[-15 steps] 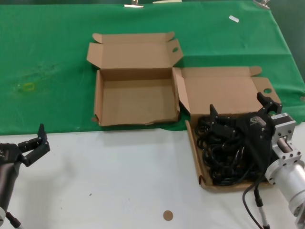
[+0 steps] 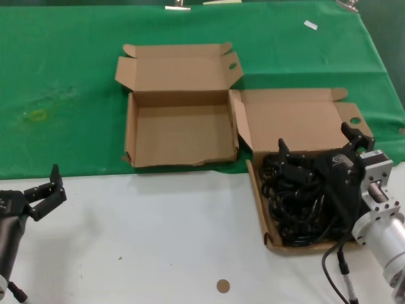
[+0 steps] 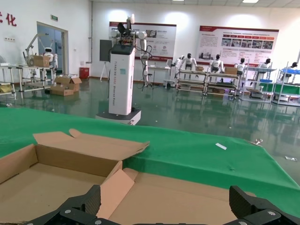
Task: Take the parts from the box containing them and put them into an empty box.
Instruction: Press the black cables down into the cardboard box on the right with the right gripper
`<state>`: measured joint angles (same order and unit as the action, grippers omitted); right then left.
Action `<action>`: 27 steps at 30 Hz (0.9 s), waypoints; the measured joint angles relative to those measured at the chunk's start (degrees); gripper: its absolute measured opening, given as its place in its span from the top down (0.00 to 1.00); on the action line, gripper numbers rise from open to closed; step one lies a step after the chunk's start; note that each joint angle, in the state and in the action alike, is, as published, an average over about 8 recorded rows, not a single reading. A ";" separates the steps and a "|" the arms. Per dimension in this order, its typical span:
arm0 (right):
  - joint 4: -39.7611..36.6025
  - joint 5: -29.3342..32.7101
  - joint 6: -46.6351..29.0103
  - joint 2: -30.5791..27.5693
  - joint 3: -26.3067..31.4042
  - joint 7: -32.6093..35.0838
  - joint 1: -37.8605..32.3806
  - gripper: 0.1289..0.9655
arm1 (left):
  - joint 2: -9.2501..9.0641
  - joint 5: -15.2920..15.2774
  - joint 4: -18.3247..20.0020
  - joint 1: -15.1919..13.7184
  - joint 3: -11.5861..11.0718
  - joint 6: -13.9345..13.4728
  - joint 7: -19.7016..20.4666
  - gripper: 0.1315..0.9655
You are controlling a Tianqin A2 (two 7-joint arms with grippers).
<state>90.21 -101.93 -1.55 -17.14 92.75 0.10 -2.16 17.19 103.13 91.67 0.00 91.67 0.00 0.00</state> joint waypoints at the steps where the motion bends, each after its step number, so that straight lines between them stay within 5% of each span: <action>1: 0.00 0.00 0.00 0.00 0.00 0.00 0.00 0.00 | 0.00 0.00 0.00 0.00 0.00 0.00 0.00 0.00; 15: 0.00 0.00 0.00 0.00 0.00 0.00 0.00 0.00 | 0.00 0.00 0.00 0.00 0.00 0.00 0.00 0.02; 27: -0.13 -0.28 0.79 -0.76 0.86 -0.08 -0.13 0.00 | 0.00 -0.01 0.00 0.00 0.00 0.00 0.00 0.19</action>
<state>90.08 -102.21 -0.76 -17.90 93.61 0.03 -2.29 17.19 103.12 91.67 0.00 91.67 0.00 0.00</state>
